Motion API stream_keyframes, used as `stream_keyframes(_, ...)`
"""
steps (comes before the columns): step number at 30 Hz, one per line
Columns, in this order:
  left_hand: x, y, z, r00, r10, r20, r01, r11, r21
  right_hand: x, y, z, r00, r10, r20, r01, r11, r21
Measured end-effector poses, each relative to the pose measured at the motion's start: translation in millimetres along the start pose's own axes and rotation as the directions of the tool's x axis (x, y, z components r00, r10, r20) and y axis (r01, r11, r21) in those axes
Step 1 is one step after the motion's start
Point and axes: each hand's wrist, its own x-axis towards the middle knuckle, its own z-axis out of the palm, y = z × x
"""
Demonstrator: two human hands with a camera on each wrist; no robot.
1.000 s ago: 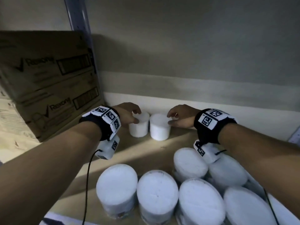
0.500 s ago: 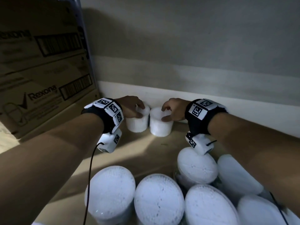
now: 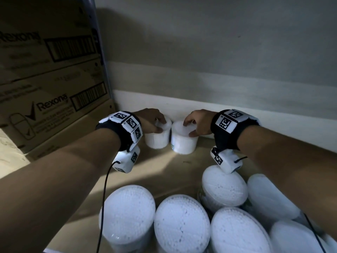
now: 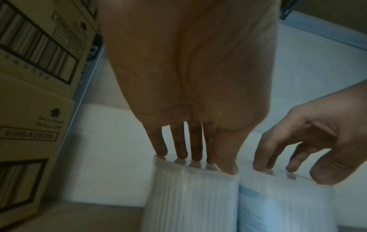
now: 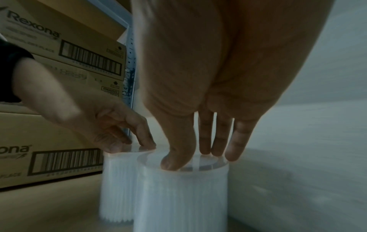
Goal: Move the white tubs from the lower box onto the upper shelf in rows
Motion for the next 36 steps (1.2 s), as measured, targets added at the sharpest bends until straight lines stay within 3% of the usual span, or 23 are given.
stream_keyframes(6,2.3,-1.5,1.4,1.000,0.022,-0.005,-0.022,1.000,0.005,-1.7,-0.5,-4.5,1.000,-0.023,0.015,0.023,0.999,-0.030)
stream_keyframes(10,2.3,-0.9,2.2,0.999,0.031,-0.018,-0.031,1.000,0.008,3.7,-0.7,-3.1,0.996,0.036,-0.086,-0.035,0.999,0.012)
stream_keyframes(17,0.8,1.5,1.7,0.999,0.039,-0.020,-0.039,0.999,0.005,5.4,-2.4,-0.2,0.995,0.105,-0.003,-0.105,0.994,-0.007)
stream_keyframes(25,-2.6,5.9,0.5,0.999,0.041,-0.029,-0.041,0.999,0.016,4.8,-1.8,-3.1,0.997,0.059,0.041,-0.058,0.998,-0.036)
stream_keyframes(31,-5.2,6.9,-0.1,0.999,0.040,-0.020,-0.040,0.999,-0.011,7.5,-6.7,-4.9,0.997,0.060,-0.049,-0.061,0.998,-0.024)
stream_keyframes(36,-7.2,9.6,-1.3,0.999,0.036,-0.015,-0.036,0.999,-0.009,13.6,-7.3,3.7,0.992,0.127,-0.017,-0.128,0.991,-0.046)
